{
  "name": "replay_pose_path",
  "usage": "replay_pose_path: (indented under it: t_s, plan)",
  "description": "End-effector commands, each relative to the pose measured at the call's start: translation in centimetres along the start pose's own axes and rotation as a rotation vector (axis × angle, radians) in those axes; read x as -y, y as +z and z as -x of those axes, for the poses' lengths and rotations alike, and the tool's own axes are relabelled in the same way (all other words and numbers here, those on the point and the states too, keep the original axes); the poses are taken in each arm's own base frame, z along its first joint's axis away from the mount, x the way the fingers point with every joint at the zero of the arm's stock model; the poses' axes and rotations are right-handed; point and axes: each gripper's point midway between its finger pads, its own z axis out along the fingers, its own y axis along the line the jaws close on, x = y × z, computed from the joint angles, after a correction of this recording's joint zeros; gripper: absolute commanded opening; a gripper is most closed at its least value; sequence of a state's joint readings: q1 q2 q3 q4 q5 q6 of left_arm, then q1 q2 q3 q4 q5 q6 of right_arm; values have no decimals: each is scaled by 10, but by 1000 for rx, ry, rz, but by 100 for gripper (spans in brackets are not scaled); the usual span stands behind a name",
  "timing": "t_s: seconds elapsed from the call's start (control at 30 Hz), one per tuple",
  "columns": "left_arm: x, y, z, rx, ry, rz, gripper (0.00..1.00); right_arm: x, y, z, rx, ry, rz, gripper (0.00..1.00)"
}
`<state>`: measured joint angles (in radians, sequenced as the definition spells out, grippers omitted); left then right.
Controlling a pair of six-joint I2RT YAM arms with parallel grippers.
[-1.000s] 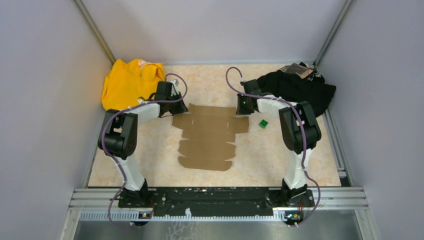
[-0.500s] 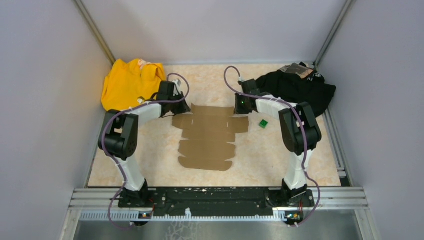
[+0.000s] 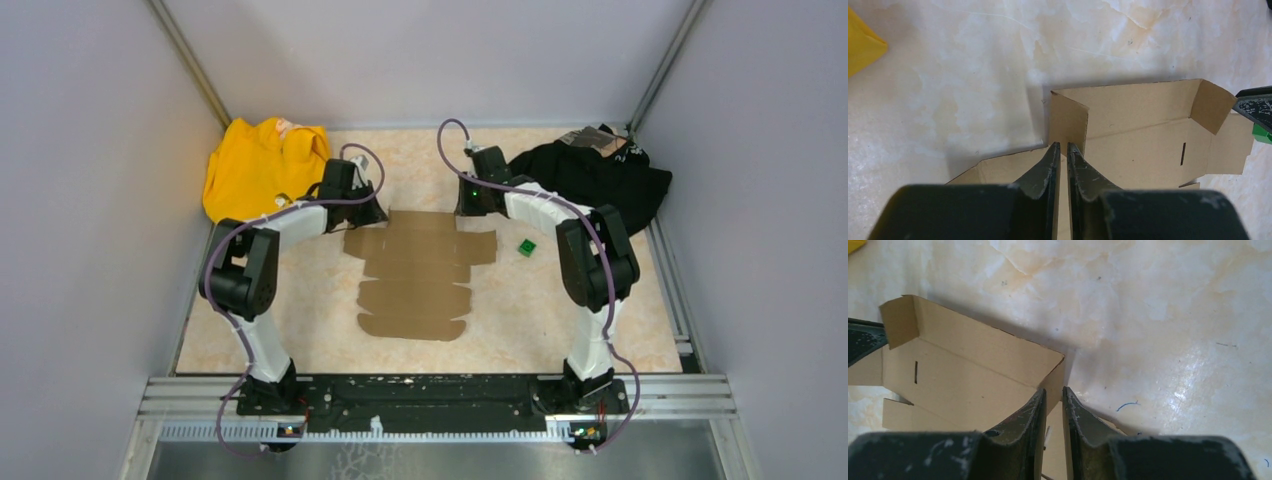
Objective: Fold the paper box
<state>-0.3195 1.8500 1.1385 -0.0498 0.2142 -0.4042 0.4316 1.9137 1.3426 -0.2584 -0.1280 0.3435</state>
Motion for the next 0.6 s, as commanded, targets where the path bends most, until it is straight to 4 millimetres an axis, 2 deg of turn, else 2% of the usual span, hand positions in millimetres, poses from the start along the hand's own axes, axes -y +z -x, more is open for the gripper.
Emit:
replay_pose_path:
  t_s: [0.0, 0.27, 0.57]
  plan:
    - [14, 5, 9, 13, 9, -31, 15, -20, 0, 22, 46, -14, 34, 18]
    - [15, 15, 4, -9, 12, -32, 14, -19, 20, 9, 1, -17, 33, 18]
    - [19, 22, 2, -21, 18, -39, 14, -22, 32, 2, -20, -21, 42, 15]
